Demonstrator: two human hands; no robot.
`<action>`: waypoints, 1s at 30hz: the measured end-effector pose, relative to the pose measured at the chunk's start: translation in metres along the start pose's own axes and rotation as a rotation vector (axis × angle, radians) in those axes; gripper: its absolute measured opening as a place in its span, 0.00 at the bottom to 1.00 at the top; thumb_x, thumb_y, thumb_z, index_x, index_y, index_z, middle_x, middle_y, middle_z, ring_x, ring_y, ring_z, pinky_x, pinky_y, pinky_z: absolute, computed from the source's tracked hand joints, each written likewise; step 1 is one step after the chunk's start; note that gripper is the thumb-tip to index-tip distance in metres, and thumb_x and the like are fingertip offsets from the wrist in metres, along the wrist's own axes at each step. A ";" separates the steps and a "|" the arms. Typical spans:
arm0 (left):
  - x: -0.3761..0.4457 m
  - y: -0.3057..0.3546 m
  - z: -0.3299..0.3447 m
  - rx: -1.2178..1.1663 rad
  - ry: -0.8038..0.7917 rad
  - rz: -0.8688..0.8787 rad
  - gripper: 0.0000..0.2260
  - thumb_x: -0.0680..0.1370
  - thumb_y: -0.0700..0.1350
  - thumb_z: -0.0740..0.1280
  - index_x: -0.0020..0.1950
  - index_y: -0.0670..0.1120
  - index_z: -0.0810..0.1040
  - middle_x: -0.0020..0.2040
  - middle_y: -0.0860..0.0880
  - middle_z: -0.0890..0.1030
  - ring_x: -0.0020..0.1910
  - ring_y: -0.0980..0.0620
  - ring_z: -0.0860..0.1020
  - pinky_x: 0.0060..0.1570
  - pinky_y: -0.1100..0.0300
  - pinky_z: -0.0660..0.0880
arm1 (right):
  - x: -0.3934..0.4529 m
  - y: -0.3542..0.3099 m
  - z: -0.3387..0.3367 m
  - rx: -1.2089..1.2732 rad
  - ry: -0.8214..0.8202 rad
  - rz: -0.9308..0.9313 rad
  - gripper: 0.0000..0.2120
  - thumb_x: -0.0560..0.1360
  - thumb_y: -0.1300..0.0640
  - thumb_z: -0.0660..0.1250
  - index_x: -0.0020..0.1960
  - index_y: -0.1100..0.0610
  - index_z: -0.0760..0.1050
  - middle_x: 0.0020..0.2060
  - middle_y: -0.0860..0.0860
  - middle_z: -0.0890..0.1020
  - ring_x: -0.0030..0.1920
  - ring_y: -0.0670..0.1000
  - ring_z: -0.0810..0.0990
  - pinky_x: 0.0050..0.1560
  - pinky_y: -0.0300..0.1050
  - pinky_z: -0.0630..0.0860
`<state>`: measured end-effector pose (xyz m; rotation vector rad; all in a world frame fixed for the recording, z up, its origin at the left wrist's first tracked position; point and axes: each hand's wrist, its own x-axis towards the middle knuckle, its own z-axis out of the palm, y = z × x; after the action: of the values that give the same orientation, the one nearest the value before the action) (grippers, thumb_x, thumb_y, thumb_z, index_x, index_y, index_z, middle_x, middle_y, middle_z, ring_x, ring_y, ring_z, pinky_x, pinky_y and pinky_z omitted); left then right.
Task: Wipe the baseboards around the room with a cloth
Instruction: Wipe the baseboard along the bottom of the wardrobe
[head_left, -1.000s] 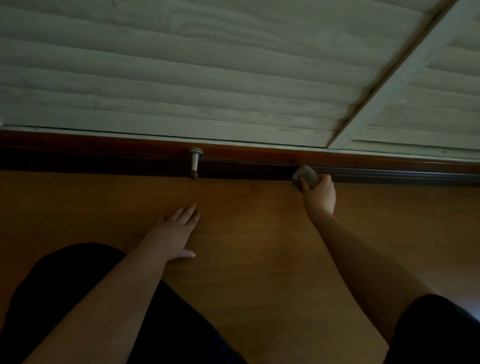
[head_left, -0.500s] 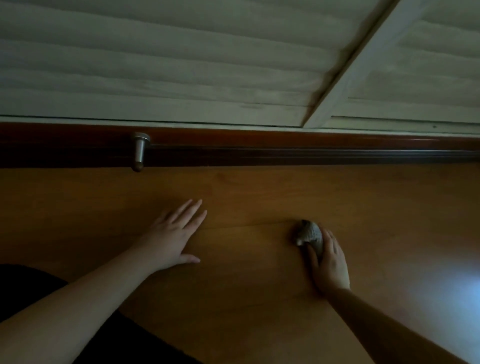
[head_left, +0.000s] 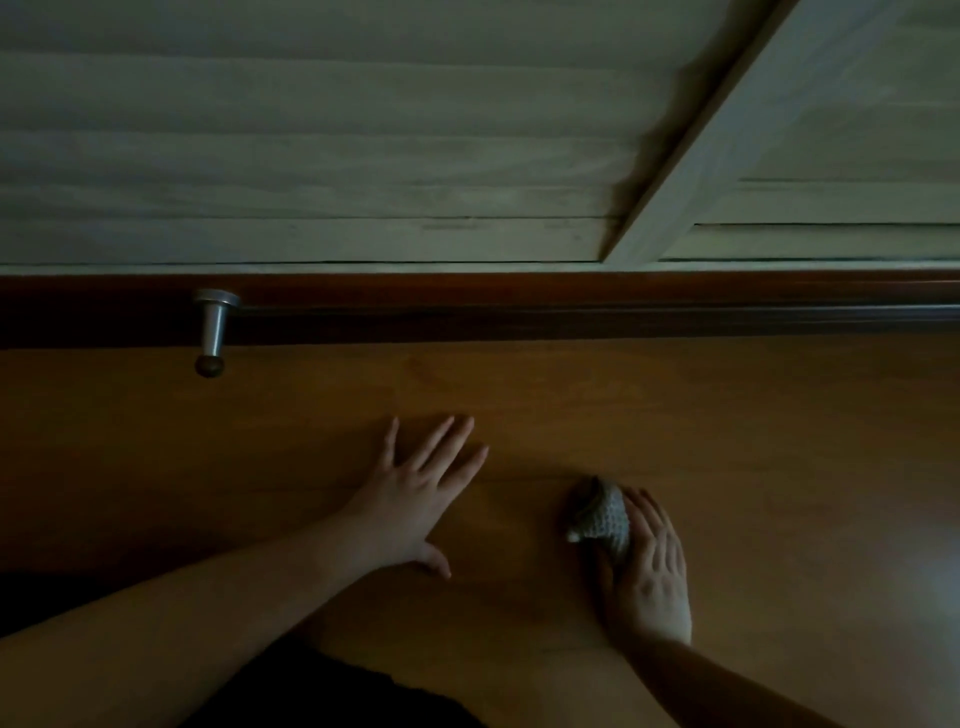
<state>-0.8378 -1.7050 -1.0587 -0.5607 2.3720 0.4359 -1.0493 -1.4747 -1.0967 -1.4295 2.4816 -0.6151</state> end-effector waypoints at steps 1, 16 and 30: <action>0.000 0.001 -0.002 0.002 -0.011 -0.004 0.62 0.63 0.73 0.71 0.74 0.58 0.24 0.70 0.50 0.17 0.67 0.48 0.16 0.64 0.28 0.30 | 0.000 0.000 0.001 -0.003 -0.003 0.002 0.29 0.78 0.42 0.58 0.72 0.59 0.64 0.71 0.57 0.70 0.73 0.58 0.66 0.74 0.51 0.59; 0.004 0.066 -0.036 -0.022 -0.159 -0.308 0.67 0.64 0.55 0.81 0.76 0.45 0.27 0.75 0.41 0.23 0.76 0.36 0.31 0.74 0.32 0.51 | 0.002 -0.002 -0.002 -0.001 0.011 0.000 0.28 0.79 0.41 0.56 0.73 0.56 0.63 0.70 0.54 0.71 0.74 0.55 0.64 0.74 0.52 0.59; -0.024 0.066 0.005 -0.251 0.111 -0.361 0.52 0.73 0.64 0.70 0.81 0.51 0.37 0.80 0.49 0.32 0.80 0.46 0.38 0.77 0.41 0.48 | 0.093 -0.063 -0.015 0.342 0.014 0.041 0.15 0.74 0.47 0.71 0.56 0.49 0.71 0.49 0.45 0.76 0.50 0.46 0.77 0.50 0.45 0.78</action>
<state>-0.8515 -1.6394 -1.0360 -1.1319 2.2646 0.5511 -1.0541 -1.5788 -1.0523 -1.2437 2.2679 -0.9873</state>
